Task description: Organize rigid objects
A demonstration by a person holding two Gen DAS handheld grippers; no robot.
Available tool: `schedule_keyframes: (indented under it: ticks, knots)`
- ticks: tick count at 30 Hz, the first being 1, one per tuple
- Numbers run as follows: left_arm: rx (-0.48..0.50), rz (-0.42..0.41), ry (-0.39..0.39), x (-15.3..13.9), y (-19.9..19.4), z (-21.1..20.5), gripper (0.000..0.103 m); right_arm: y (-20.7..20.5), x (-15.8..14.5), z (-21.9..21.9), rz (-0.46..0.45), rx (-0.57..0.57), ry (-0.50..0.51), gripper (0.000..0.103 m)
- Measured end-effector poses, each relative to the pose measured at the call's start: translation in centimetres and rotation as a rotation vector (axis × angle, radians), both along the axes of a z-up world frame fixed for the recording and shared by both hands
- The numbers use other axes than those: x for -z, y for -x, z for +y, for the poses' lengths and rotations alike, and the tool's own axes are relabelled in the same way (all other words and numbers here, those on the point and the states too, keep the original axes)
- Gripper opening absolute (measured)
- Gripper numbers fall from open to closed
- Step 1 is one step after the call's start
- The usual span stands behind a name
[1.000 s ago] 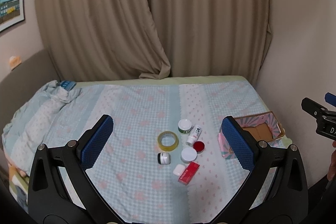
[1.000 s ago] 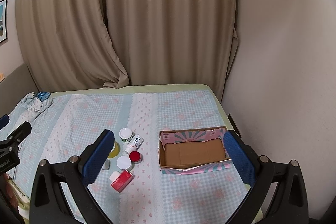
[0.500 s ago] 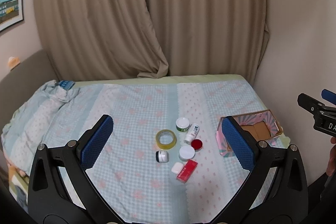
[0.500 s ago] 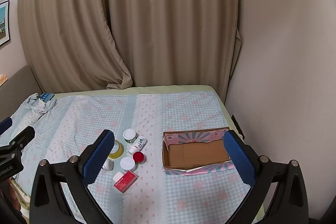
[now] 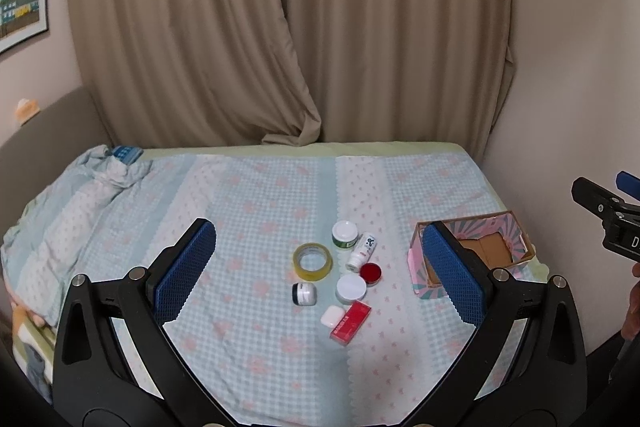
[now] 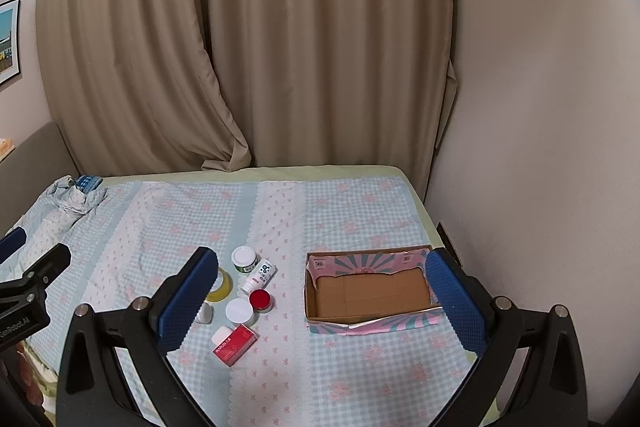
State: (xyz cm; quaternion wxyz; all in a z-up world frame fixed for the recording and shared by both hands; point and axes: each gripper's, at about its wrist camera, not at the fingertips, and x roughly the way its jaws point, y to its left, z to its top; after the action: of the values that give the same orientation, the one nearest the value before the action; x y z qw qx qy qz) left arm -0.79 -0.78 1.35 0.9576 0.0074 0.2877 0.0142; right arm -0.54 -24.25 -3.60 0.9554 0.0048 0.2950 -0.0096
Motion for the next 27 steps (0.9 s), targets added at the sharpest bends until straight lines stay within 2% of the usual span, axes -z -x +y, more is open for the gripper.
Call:
schedule_keyframes:
  ticks: [27]
  knots:
    - [-0.006,0.003,0.014,0.13,-0.12,-0.11,0.103,0.49,0.07,-0.22,-0.006,-0.018,-0.009,0.103]
